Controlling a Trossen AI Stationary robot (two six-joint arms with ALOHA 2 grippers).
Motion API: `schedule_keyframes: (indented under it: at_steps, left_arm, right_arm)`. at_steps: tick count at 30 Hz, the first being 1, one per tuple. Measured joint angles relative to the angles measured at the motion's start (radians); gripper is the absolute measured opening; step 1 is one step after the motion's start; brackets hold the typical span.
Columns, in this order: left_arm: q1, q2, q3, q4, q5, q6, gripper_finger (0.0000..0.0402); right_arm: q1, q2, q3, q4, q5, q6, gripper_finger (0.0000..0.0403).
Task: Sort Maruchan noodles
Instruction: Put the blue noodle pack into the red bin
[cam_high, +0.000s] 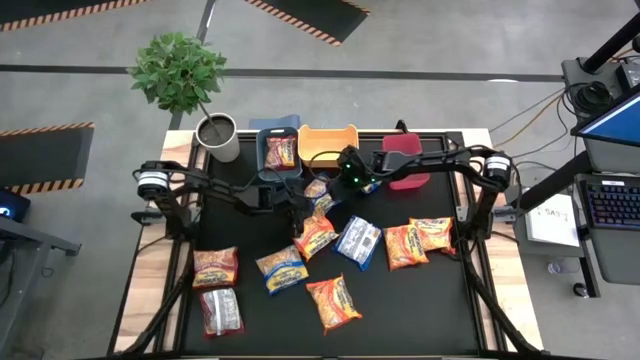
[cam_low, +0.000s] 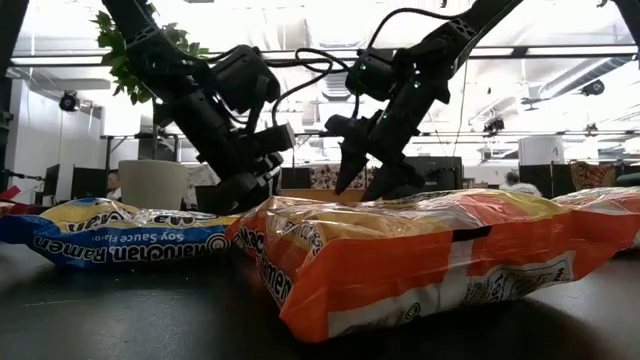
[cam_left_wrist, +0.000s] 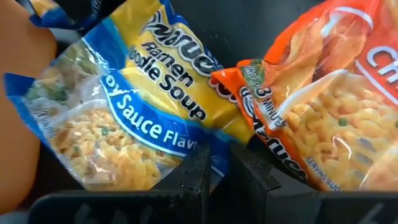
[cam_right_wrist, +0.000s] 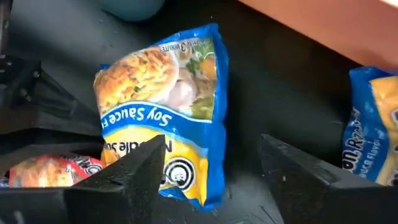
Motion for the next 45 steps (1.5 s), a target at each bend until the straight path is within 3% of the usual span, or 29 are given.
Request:
schedule_keyframes:
  at_steps: [15, 24, 29, 39, 45]
  left_arm:
    - [0.001, 0.012, 0.001, -0.008, 0.001, 0.004, 0.0039]
    - [0.0, 0.012, 0.0, -0.009, 0.009, 0.004, 0.0039]
    - [0.001, 0.014, -0.002, -0.002, 0.009, -0.033, 0.0038]
    - [-0.011, -0.018, -0.005, -0.038, 0.01, -0.135, 0.0038]
    - [-0.022, -0.087, -0.002, -0.058, -0.007, -0.183, 0.0039]
  right_arm:
    - [0.002, 0.107, -0.002, 0.147, -0.014, -0.026, 0.0251]
    - [0.018, 0.155, -0.002, 0.319, -0.236, -0.109, 0.0232]
    - [0.025, 0.155, -0.002, 0.333, -0.28, -0.114, 0.0202]
    - [0.029, 0.151, -0.001, 0.326, -0.3, -0.151, 0.0099]
    - [0.032, 0.119, -0.002, 0.286, -0.309, -0.192, 0.0082]
